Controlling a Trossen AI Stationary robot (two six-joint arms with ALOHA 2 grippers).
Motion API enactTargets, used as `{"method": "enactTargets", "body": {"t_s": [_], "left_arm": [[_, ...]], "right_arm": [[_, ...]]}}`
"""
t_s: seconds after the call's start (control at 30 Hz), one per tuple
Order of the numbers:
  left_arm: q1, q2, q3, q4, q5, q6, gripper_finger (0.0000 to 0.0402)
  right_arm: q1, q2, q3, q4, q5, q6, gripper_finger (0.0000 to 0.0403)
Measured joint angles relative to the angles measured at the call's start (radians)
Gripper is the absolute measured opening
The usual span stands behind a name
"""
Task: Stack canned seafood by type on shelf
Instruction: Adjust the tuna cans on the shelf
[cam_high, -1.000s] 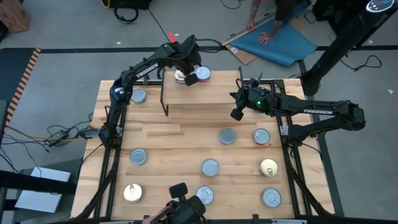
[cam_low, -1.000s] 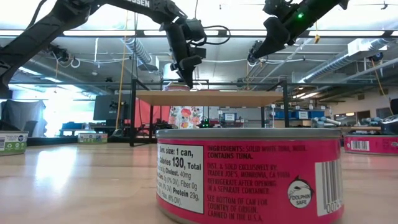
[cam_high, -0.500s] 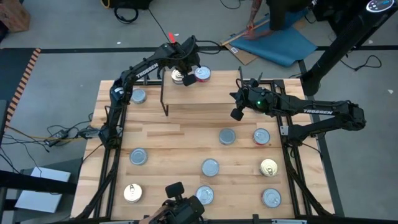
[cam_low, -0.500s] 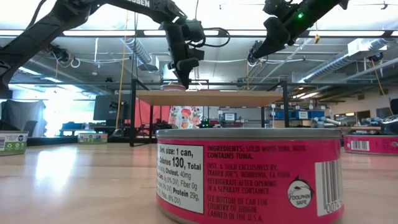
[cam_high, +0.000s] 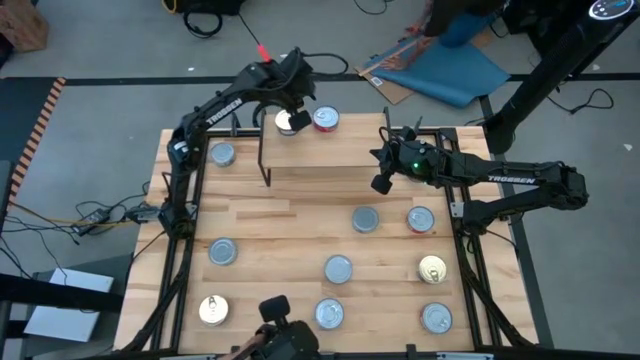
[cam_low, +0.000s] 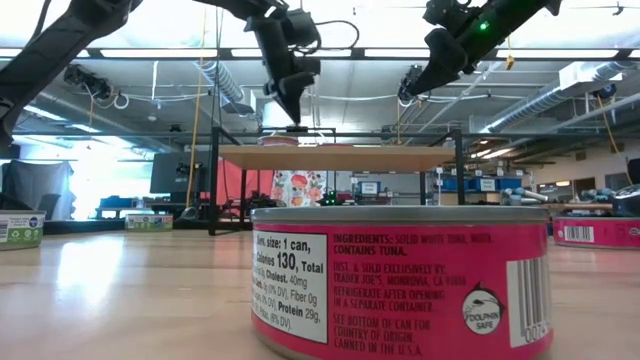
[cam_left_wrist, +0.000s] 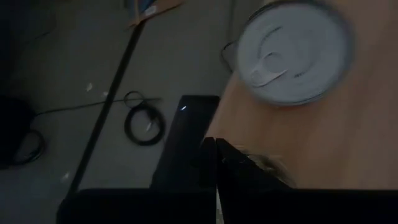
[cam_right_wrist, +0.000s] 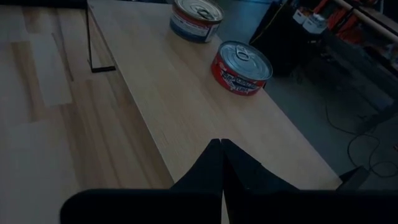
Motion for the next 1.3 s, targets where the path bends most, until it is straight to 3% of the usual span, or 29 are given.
{"method": "enactTargets", "body": {"t_s": [0.17, 0.6, 0.97, 1.17, 1.3], "left_arm": [[-0.001, -0.007, 0.001, 0.027, 0.152, 0.005, 0.0000], [-0.008, -0.005, -0.159, 0.066, 0.131, 0.029, 0.0000], [-0.014, -0.028, -0.177, 0.091, 0.082, 0.037, 0.0000], [-0.042, -0.088, -0.185, 0.183, 0.197, 0.041, 0.0000], [-0.060, -0.111, -0.270, 0.319, 0.253, 0.041, 0.0000]], "right_arm": [[0.000, 0.000, 0.000, -0.002, 0.000, 0.017, 0.0007], [0.040, 0.000, 0.000, -0.002, 0.000, 0.019, 0.0007], [0.039, 0.000, 0.000, -0.002, 0.000, 0.019, 0.0007], [0.039, 0.000, 0.000, 0.000, 0.000, 0.018, 0.0007], [0.039, 0.000, 0.000, 0.000, 0.000, 0.019, 0.0007]]}}
